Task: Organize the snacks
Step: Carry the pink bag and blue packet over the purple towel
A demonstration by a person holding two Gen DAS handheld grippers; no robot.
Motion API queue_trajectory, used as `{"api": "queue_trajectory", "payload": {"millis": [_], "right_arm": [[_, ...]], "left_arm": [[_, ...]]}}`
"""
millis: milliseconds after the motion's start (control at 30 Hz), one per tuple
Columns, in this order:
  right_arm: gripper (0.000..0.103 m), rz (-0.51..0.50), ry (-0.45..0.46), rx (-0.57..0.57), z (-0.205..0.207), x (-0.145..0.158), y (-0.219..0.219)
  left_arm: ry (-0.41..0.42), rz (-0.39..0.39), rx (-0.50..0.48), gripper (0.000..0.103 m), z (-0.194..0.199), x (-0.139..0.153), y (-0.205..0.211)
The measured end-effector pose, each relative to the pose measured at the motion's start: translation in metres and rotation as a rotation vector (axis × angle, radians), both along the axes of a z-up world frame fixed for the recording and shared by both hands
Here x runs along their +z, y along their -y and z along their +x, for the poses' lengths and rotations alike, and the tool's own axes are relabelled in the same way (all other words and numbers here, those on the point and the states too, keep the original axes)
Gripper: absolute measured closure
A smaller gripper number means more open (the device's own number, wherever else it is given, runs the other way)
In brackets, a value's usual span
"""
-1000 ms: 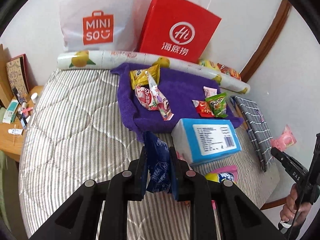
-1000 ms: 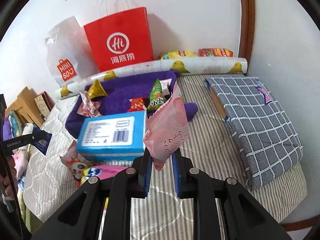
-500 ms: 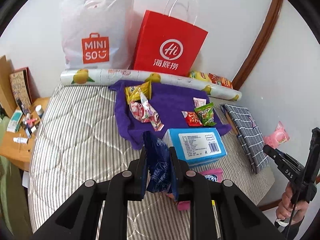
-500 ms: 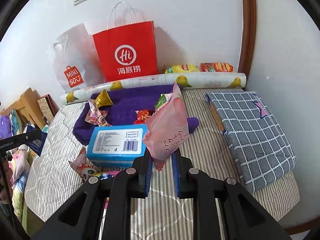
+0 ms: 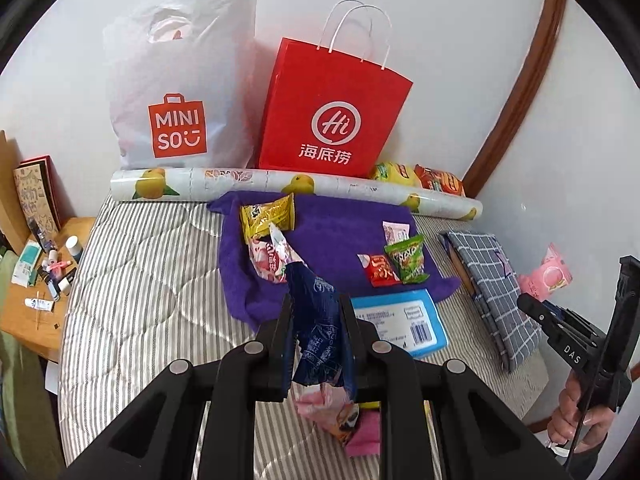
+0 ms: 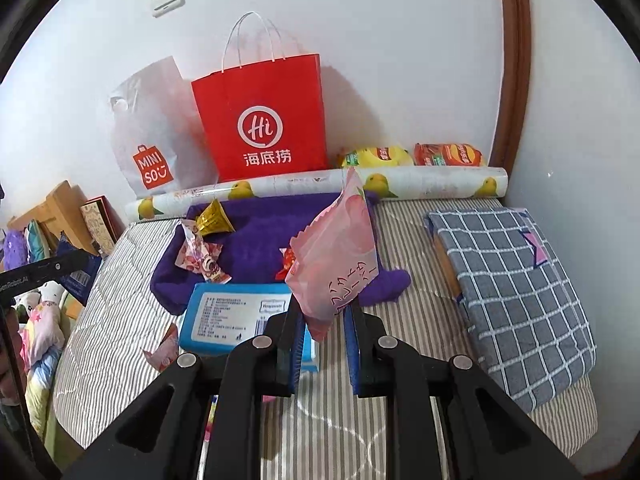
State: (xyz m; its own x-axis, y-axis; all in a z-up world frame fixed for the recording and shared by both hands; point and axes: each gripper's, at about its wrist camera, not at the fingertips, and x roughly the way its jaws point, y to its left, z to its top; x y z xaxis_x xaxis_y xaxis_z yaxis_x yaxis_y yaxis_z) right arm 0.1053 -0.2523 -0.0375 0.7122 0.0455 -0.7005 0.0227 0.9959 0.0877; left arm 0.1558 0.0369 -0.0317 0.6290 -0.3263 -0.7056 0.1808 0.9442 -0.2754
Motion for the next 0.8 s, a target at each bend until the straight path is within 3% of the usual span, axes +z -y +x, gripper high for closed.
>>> {"api": "queue_trajectory", "payload": {"millis": [333,800], "right_arm": [[0.085,0.011,-0.015,0.050,0.047,-0.007,0.000],[0.085,0.018,-0.096,0.135,0.126,-0.054,-0.027]], "left_arm": [[-0.029,-0.041,0.068,0.085,0.041,-0.015,-0.011],[-0.108,-0.067,0.077,0.085,0.104,-0.065,-0.014]]}}
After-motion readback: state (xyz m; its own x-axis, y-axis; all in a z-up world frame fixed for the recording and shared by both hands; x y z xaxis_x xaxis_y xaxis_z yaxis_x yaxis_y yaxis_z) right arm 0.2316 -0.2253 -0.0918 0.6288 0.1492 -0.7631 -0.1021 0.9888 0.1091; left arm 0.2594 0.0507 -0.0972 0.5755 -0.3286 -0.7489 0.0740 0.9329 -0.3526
